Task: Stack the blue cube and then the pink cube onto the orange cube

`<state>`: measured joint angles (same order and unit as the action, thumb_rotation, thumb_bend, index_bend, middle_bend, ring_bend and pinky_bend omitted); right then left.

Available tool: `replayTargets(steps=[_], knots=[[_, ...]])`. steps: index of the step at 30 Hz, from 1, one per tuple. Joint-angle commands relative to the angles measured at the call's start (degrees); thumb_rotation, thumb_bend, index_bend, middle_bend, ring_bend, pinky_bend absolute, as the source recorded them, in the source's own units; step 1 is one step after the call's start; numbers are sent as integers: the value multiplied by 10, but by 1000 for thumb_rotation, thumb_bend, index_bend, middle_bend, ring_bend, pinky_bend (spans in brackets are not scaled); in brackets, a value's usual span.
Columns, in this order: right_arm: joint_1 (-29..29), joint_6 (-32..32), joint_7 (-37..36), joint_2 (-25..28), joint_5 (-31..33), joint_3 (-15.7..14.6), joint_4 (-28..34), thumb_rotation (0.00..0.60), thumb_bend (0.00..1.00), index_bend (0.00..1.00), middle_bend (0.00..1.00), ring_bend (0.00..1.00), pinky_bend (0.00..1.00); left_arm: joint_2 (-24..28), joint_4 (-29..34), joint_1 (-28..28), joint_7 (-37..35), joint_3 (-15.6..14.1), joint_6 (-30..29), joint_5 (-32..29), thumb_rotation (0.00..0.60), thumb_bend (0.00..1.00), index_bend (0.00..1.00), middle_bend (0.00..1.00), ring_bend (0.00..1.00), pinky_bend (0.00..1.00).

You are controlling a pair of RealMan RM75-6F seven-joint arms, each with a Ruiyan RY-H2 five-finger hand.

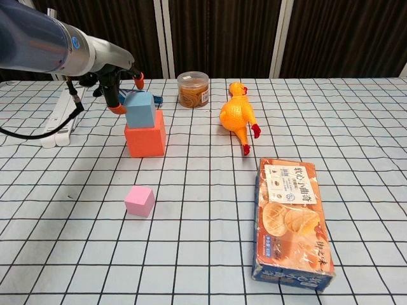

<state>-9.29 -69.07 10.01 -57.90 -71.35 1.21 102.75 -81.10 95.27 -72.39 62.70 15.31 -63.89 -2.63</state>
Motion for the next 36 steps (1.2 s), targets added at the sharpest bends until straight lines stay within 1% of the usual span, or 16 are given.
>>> replayTargets(steps=[1, 3, 6, 8, 10, 12, 15, 17, 19, 23, 24, 27, 29, 31, 33, 36], knots=[[1, -2, 3, 0, 1, 0, 3, 600, 129, 83, 91, 187, 244, 27, 32, -2, 8, 4, -15, -7, 600, 398, 133, 891, 714, 813], [1, -5, 4, 1, 0, 0, 4, 600, 129, 83, 91, 187, 244, 47, 58, -1, 10, 6, -16, -5, 600, 398, 131, 891, 713, 812], [2, -8, 5, 2, -2, 0, 7, 600, 129, 84, 91, 187, 244, 83, 102, 10, -10, 17, -3, 8, 600, 398, 130, 890, 713, 812], [3, -11, 5, 3, -3, 0, 9, 600, 128, 84, 91, 187, 244, 110, 130, 19, -28, 25, 2, 19, 600, 398, 130, 889, 713, 812], [4, -13, 5, 5, -5, 0, 12, 600, 129, 83, 91, 187, 244, 136, 160, 26, -37, 26, 7, 41, 600, 391, 130, 889, 712, 812], [4, -13, 4, 6, -5, 0, 13, 600, 129, 83, 91, 187, 244, 163, 196, 41, -62, 30, 20, 66, 600, 358, 131, 889, 712, 812], [5, -14, 2, 8, -5, 0, 14, 600, 129, 84, 91, 187, 244, 203, 249, 72, -113, 33, 58, 101, 600, 327, 137, 889, 712, 812], [5, -15, 2, 8, -4, 0, 14, 600, 129, 84, 91, 187, 244, 222, 271, 91, -139, 25, 86, 130, 600, 326, 140, 889, 712, 812], [5, -14, 3, 8, -4, 0, 15, 600, 129, 84, 91, 187, 245, 235, 285, 107, -157, 8, 114, 165, 600, 325, 142, 889, 712, 811], [4, -11, 7, 7, -2, -1, 15, 600, 129, 83, 91, 187, 244, 239, 298, 116, -170, -23, 147, 207, 600, 311, 142, 889, 712, 811], [3, -10, 8, 6, 0, -1, 15, 600, 129, 83, 91, 187, 244, 237, 301, 117, -172, -36, 155, 219, 600, 299, 143, 889, 712, 810], [3, -9, 10, 6, 1, 0, 16, 600, 129, 83, 91, 187, 244, 229, 306, 113, -164, -64, 150, 241, 600, 273, 151, 890, 712, 810], [3, -8, 10, 6, 3, 0, 15, 600, 129, 83, 91, 187, 244, 221, 308, 110, -157, -79, 133, 246, 600, 268, 159, 891, 713, 812], [3, -8, 7, 8, 4, 0, 15, 600, 129, 83, 91, 187, 244, 200, 304, 112, -150, -100, 97, 253, 600, 265, 168, 893, 718, 816], [4, -7, 4, 9, 4, -1, 15, 600, 129, 84, 91, 187, 244, 171, 295, 119, -149, -114, 57, 262, 600, 263, 176, 895, 722, 820], [4, -7, 2, 10, 1, -1, 15, 600, 129, 83, 91, 187, 244, 129, 281, 129, -148, -132, 19, 271, 600, 262, 199, 897, 727, 826]])
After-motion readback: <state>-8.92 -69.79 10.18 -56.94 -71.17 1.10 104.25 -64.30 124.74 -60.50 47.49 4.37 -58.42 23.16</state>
